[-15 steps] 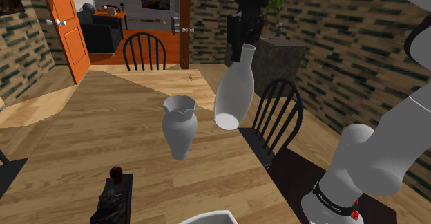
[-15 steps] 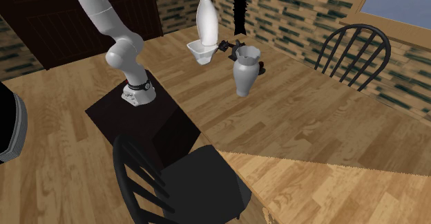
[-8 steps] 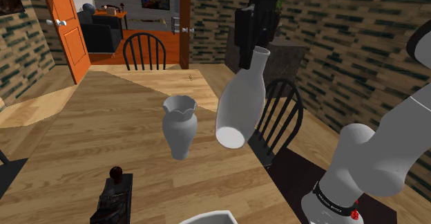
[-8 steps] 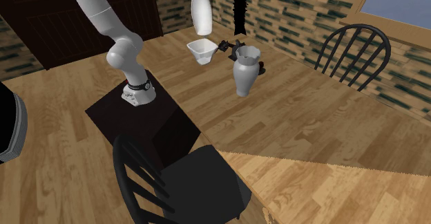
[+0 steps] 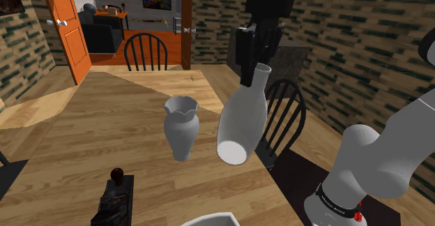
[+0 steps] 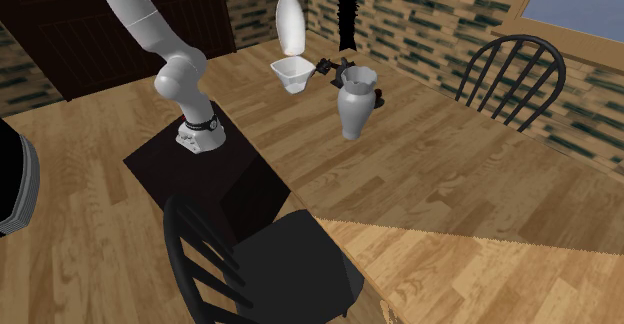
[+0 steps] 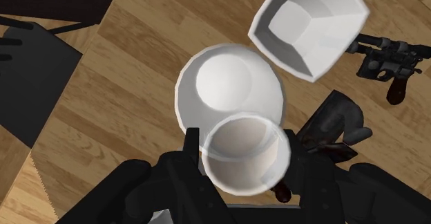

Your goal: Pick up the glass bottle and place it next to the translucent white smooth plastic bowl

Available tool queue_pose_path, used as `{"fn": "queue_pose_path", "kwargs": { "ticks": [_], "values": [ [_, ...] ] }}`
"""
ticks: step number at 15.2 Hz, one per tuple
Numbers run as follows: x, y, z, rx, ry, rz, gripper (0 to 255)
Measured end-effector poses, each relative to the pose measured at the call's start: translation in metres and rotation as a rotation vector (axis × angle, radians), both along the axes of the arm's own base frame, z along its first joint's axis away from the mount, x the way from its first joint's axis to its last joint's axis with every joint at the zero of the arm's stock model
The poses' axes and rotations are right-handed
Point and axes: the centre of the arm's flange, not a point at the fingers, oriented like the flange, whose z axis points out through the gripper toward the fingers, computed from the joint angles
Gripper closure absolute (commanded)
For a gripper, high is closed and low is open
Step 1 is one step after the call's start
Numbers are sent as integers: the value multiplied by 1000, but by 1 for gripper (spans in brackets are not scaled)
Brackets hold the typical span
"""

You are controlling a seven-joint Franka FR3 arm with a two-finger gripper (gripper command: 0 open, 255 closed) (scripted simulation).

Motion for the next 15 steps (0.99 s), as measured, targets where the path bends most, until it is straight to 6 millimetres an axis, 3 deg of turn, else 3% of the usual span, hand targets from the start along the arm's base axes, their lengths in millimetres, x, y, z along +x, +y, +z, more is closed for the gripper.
{"fn": "queue_pose_path", "kwargs": {
  "ticks": [15],
  "values": [
    [-1,0,-80,0,0,0,255]
  ]
}}
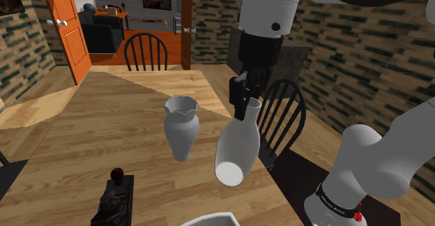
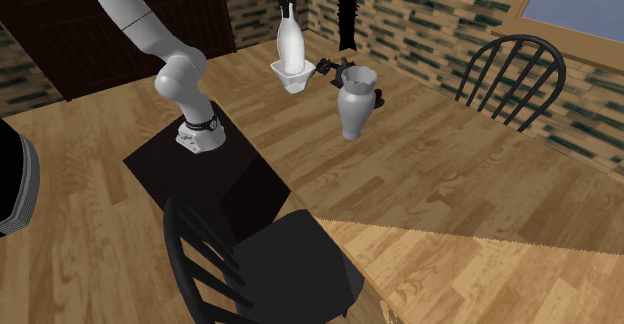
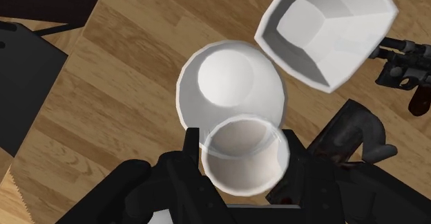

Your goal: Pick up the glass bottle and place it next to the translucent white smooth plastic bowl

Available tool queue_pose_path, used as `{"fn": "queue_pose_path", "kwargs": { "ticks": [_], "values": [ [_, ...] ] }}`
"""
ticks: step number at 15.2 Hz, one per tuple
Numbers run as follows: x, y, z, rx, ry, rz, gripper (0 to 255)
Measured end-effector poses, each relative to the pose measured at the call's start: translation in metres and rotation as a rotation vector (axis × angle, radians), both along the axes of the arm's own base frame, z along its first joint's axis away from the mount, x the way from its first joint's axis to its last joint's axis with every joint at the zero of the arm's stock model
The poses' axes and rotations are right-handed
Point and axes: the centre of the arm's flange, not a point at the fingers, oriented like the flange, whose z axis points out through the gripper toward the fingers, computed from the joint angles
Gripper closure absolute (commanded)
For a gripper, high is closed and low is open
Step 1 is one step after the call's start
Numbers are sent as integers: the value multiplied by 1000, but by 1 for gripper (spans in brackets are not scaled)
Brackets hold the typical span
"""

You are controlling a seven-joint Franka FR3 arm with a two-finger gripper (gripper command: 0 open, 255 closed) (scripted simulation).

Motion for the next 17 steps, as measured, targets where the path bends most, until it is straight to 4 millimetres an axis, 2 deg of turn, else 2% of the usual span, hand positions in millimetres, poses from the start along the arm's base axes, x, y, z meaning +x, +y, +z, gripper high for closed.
{"fn": "queue_pose_path", "kwargs": {
  "ticks": [17],
  "values": [
    [1,0,-89,0,0,0,255]
  ]
}}
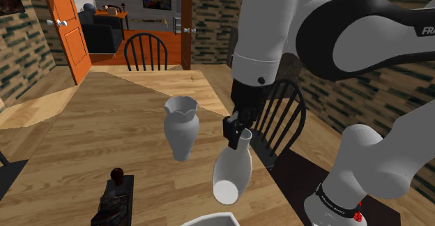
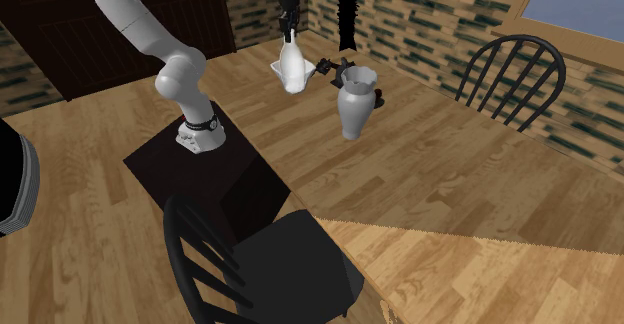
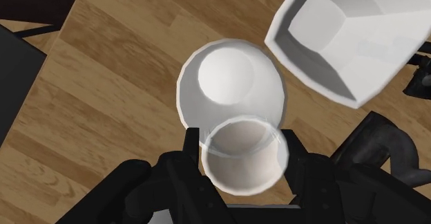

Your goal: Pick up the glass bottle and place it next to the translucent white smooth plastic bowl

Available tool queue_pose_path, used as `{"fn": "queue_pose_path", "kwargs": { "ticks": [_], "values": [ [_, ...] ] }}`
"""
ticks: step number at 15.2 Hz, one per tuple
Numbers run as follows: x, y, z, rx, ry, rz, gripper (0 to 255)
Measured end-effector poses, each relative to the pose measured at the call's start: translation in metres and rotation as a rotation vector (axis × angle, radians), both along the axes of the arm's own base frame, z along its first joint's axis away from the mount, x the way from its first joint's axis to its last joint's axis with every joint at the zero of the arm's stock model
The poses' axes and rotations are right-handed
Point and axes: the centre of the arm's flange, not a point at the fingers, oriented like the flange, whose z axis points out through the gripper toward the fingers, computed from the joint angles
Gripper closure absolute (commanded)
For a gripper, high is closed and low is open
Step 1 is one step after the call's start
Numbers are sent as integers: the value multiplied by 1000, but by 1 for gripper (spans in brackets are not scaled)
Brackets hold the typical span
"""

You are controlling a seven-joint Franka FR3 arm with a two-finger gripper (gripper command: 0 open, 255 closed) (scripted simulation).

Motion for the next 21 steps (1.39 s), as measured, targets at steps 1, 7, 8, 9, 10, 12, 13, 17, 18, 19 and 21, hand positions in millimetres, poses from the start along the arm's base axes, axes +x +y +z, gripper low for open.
{"fn": "queue_pose_path", "kwargs": {
  "ticks": [1,7,8,9,10,12,13,17,18,19,21],
  "values": [
    [0,-1,-7,0,0,0,255],
    [0,-1,-37,0,0,0,255],
    [0,-1,-42,0,0,0,255],
    [-1,-1,-47,0,0,0,255],
    [0,-1,-53,0,0,0,255],
    [0,0,-64,0,0,0,255],
    [-1,0,-70,0,0,0,255],
    [0,0,-90,0,0,0,255],
    [0,0,-96,0,0,0,255],
    [0,0,-100,0,0,0,255],
    [-1,-1,-111,0,0,0,255]
  ]
}}
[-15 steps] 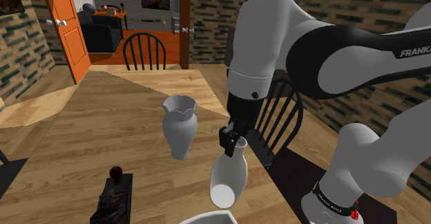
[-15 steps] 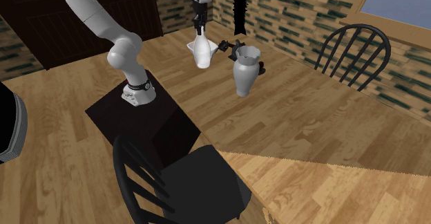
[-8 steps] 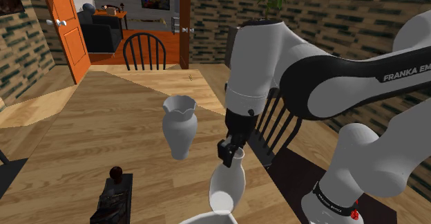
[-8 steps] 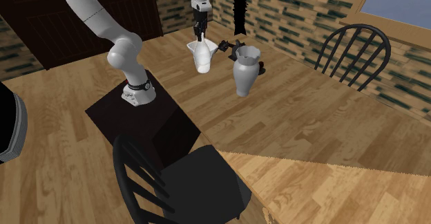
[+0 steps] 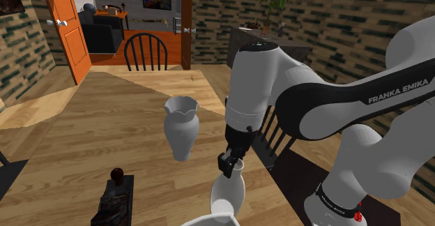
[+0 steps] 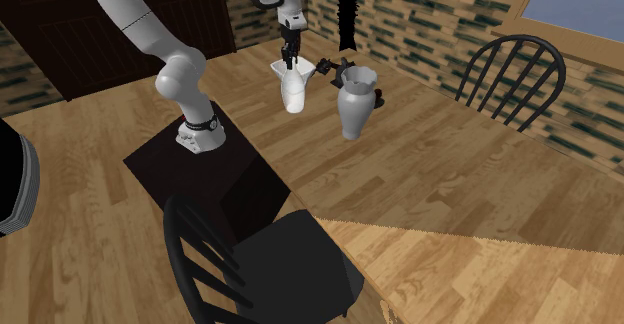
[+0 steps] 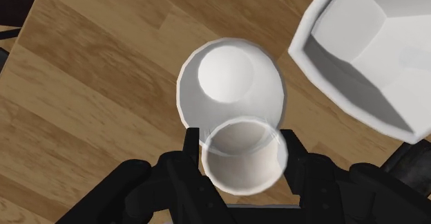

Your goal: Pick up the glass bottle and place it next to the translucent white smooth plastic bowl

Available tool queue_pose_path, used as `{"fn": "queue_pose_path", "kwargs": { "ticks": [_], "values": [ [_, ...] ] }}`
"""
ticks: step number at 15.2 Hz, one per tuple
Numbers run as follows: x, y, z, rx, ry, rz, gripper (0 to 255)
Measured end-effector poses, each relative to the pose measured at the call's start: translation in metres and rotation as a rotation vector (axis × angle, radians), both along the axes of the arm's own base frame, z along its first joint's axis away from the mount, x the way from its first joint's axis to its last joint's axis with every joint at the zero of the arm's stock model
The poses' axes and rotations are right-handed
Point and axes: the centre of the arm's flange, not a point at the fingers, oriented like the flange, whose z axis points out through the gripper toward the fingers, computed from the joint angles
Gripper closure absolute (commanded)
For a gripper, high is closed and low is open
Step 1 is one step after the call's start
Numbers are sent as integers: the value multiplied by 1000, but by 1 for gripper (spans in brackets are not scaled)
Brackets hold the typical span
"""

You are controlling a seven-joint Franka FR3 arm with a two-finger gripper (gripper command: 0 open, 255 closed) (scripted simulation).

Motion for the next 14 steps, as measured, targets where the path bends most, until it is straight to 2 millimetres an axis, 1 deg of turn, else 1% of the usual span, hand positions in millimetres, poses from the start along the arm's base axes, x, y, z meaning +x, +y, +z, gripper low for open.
{"fn": "queue_pose_path", "kwargs": {
  "ticks": [6,7,13,14],
  "values": [
    [0,1,-3,0,-1,0,255],
    [1,1,-3,0,-1,0,0],
    [1,1,-3,1,-1,0,0],
    [2,2,4,1,-1,0,0]
  ]
}}
